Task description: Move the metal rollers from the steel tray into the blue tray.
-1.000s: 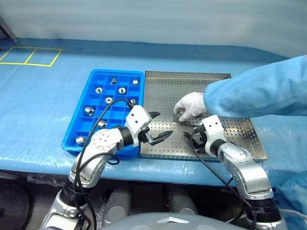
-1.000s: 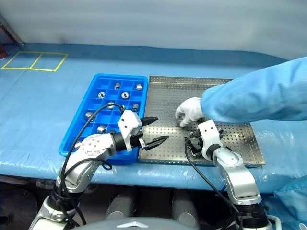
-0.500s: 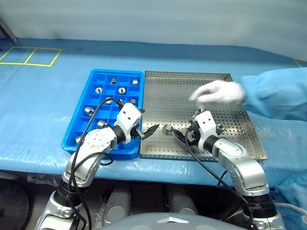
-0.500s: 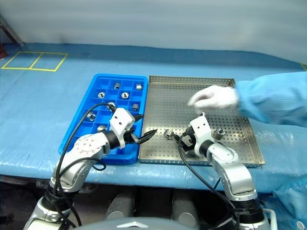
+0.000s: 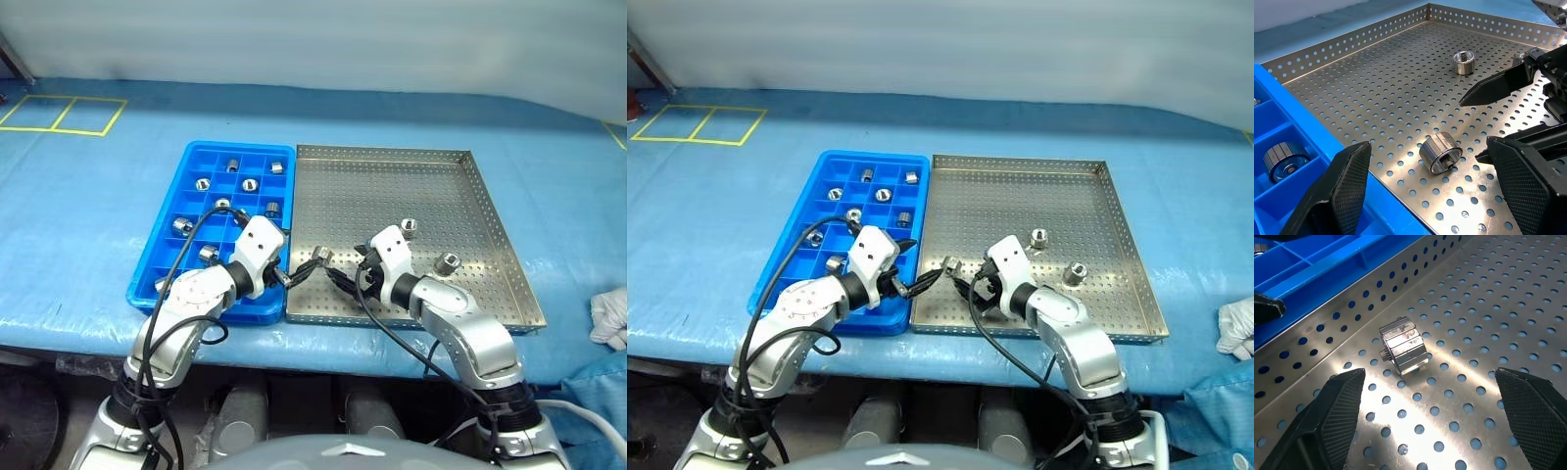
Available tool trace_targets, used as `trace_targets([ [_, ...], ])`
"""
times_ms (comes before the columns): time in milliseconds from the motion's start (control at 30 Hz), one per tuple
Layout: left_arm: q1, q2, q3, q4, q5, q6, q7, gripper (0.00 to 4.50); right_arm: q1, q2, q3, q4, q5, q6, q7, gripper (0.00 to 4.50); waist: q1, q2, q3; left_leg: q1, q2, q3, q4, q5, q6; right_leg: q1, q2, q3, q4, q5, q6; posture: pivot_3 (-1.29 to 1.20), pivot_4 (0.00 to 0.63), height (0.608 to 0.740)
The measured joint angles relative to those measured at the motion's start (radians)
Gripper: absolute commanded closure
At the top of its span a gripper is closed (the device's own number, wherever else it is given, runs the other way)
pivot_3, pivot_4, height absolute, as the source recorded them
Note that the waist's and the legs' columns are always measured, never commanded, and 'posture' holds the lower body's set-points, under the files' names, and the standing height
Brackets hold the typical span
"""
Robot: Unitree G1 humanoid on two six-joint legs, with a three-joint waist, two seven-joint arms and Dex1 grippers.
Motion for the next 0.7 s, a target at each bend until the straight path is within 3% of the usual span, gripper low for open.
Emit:
trace_targets([
  [267, 0.019, 0.018, 0.025, -0.006, 0.0, 0.015, 0.015, 0.41, -0.11, 0.075, 0.045, 0.224, -0.007, -0.151, 0.071, 0.0, 0.002, 0.0, 0.0, 0.0, 0.0, 0.0, -0.001, 0.0, 0.0, 0.0, 0.0, 0.0, 0.0, 0.0, 0.0, 0.19, 0.15, 0.74],
  [500, 0.032, 0.02, 0.044, -0.008, 0.0, 0.018, 0.026, 0.37, -0.144, 0.116, 0.064, 0.347, -0.03, -0.234, 0.084, 2.23, 0.004, 0.0, 0.0, 0.0, 0.0, 0.0, -0.001, 0.0, 0.0, 0.0, 0.0, 0.0, 0.0, 0.0, 0.0, 0.2, 0.15, 0.74],
  [633, 0.043, 0.02, 0.05, -0.008, 0.0, 0.02, 0.037, 0.37, -0.146, 0.128, 0.055, 0.373, -0.043, -0.295, 0.073, 2.23, 0.005, 0.0, 0.0, 0.0, 0.0, 0.0, -0.001, 0.0, 0.0, 0.0, 0.0, 0.0, 0.0, 0.0, 0.0, 0.2, 0.15, 0.74],
  [700, 0.043, 0.02, 0.051, -0.008, 0.0, 0.02, 0.038, 0.37, -0.149, 0.136, 0.043, 0.38, -0.043, -0.309, 0.07, 2.57, 0.005, 0.0, 0.0, 0.0, 0.0, 0.0, -0.001, 0.0, 0.0, 0.0, 0.0, 0.0, 0.0, 0.0, 0.0, 0.2, 0.15, 0.74],
])
